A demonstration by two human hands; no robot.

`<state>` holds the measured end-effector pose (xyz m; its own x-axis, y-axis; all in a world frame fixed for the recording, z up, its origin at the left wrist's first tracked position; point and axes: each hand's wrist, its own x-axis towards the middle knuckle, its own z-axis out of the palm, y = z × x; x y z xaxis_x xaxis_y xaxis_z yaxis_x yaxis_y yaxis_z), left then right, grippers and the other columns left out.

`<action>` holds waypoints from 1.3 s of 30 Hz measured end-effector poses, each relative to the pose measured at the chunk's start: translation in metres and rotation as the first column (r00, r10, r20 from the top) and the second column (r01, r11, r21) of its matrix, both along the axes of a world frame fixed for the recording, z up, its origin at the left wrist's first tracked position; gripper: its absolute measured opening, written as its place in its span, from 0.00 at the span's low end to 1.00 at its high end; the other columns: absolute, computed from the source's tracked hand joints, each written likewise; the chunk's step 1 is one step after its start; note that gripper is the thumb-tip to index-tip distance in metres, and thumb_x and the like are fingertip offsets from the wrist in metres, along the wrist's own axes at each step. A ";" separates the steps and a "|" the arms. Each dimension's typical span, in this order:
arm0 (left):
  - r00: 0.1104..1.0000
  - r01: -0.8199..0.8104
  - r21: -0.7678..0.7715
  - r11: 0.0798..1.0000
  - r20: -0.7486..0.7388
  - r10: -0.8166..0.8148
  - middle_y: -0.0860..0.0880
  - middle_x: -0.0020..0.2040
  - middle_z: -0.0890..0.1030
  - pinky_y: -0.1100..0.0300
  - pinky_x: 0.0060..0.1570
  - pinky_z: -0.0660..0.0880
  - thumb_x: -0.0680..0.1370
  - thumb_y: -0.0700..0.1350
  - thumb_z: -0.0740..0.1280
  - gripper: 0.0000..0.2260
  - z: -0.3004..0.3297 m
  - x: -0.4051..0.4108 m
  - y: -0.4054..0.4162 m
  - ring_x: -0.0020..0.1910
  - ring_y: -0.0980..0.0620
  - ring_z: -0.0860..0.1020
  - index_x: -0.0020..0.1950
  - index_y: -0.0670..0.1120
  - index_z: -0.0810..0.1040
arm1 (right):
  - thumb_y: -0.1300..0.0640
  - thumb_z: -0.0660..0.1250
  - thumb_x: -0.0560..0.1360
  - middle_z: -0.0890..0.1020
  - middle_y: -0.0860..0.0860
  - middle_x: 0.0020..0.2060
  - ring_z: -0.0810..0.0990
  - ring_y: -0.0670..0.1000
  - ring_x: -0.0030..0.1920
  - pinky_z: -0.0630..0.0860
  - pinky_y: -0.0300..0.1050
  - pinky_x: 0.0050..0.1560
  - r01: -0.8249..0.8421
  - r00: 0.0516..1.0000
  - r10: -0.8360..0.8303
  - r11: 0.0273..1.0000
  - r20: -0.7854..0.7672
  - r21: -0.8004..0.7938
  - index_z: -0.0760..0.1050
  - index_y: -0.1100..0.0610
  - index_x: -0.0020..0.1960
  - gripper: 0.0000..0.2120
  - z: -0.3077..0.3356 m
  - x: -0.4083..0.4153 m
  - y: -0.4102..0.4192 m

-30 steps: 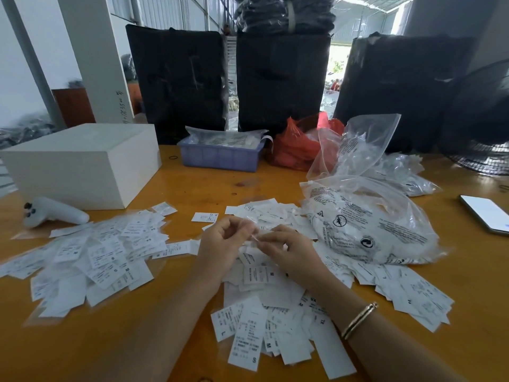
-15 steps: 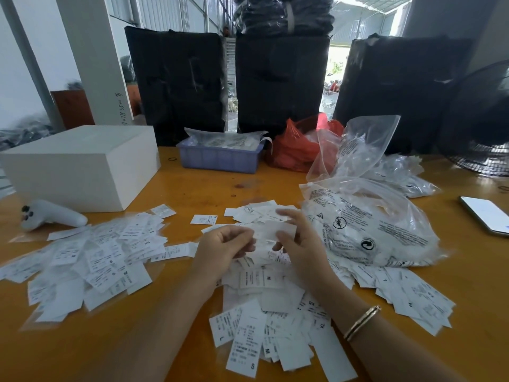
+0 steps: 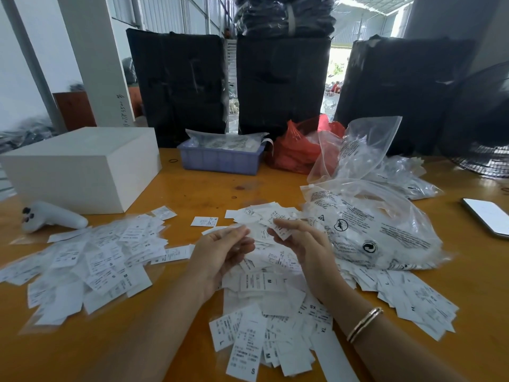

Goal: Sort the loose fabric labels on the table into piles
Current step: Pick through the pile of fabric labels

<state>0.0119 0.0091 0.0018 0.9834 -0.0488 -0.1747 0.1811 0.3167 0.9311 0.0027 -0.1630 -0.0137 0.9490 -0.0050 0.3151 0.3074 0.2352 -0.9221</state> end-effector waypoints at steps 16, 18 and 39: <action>0.991 0.044 0.139 0.989 0.118 -0.061 0.47 0.42 0.85 0.67 0.33 0.77 0.72 0.41 0.72 0.09 -0.008 0.004 -0.002 0.41 0.52 0.84 0.50 0.42 0.78 | 0.70 0.69 0.71 0.83 0.54 0.38 0.83 0.51 0.40 0.80 0.40 0.41 0.080 0.961 0.022 0.931 -0.274 0.356 0.75 0.60 0.43 0.07 0.001 0.000 0.016; 0.988 0.037 0.180 0.983 0.140 -0.063 0.48 0.42 0.86 0.67 0.34 0.77 0.71 0.41 0.73 0.10 -0.009 0.003 -0.003 0.42 0.52 0.84 0.50 0.42 0.78 | 0.68 0.69 0.72 0.84 0.54 0.40 0.83 0.50 0.42 0.79 0.41 0.43 0.089 0.958 0.028 0.916 -0.285 0.391 0.77 0.59 0.46 0.06 0.002 0.000 0.017; 0.962 -0.059 0.288 0.956 0.273 -0.022 0.50 0.42 0.85 0.56 0.46 0.79 0.70 0.48 0.75 0.10 -0.020 0.007 -0.005 0.44 0.50 0.84 0.46 0.46 0.78 | 0.60 0.72 0.70 0.83 0.61 0.41 0.82 0.57 0.49 0.80 0.44 0.52 0.098 0.891 0.111 0.900 -0.440 0.426 0.77 0.67 0.46 0.11 0.000 0.002 0.032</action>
